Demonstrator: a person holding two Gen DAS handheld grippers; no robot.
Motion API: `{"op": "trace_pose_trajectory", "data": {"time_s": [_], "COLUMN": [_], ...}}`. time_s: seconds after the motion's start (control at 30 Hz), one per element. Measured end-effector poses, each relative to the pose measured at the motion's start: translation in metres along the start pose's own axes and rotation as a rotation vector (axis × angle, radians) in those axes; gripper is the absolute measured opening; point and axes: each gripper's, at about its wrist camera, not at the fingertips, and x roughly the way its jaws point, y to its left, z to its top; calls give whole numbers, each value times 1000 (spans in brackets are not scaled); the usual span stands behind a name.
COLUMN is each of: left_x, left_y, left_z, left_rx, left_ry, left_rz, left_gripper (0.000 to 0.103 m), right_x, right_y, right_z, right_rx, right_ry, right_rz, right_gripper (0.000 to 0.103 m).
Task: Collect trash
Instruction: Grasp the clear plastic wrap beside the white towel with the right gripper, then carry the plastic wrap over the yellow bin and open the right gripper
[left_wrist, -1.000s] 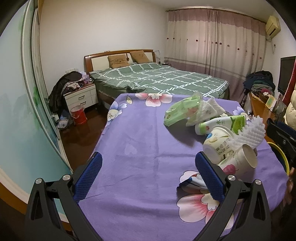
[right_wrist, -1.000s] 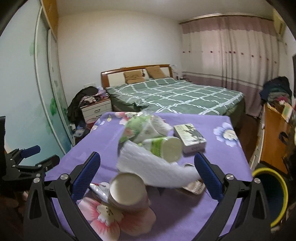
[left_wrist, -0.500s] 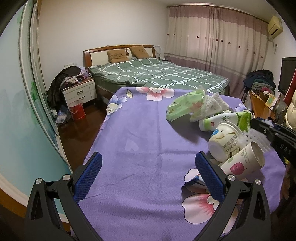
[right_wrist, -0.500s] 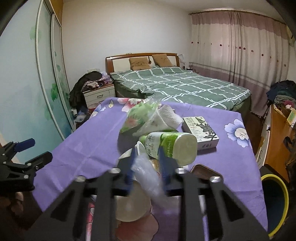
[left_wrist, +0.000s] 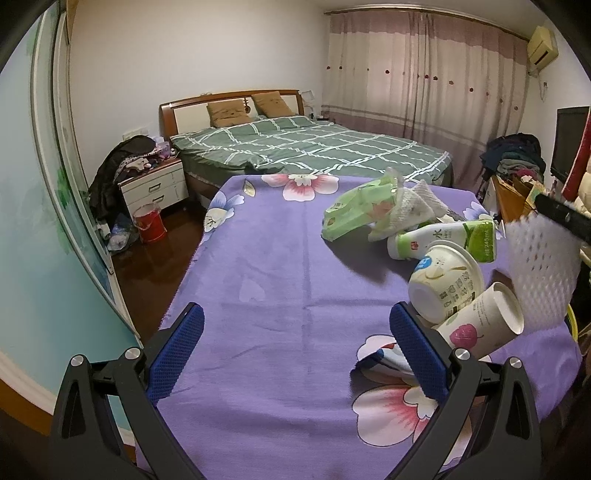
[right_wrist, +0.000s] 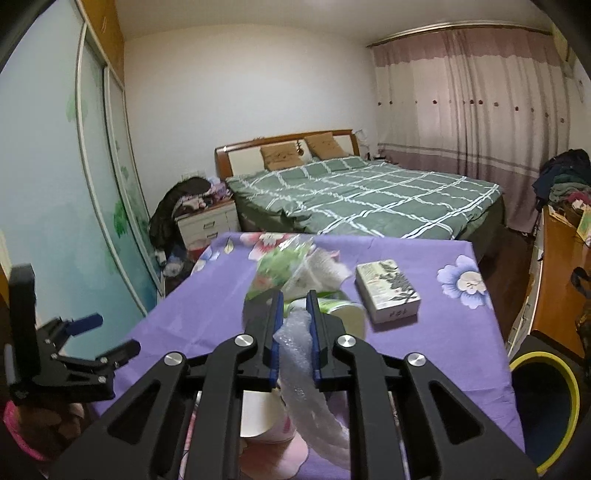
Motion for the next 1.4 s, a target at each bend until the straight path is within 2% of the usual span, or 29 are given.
{"op": "trace_pose_trajectory", "data": {"time_s": [0.17, 0.4, 0.63, 0.8, 0.87, 1.03, 1.13, 1.4], "left_x": [-1, -4, -6, 1, 6, 18, 24, 39], "left_y": [-8, -38, -84, -116, -122, -137, -144, -150], "left_z": [-1, -4, -9, -14, -14, -12, -12, -12], "left_rx": [17, 85, 177, 245, 252, 269, 280, 272], "left_ry": [-1, -5, 4, 26, 41, 69, 81, 104], "left_rz": [-13, -90, -229, -255, -255, -251, -247, -227], "left_gripper": [99, 99, 99, 99, 99, 99, 99, 99], "right_x": [-27, -56, -57, -49, -44, -38, -38, -45], "right_y": [-29, -105, -194, -252, -265, -289, -297, -285], "right_z": [9, 7, -16, -39, -46, -61, -66, -66], "right_rx": [43, 138, 259, 341, 366, 412, 422, 414], "right_ry": [-56, -100, -71, -15, -2, 11, 7, -7], "right_rz": [-54, -238, -397, -479, -503, -537, -542, -535], "right_gripper": [12, 12, 12, 13, 15, 32, 36, 43]}}
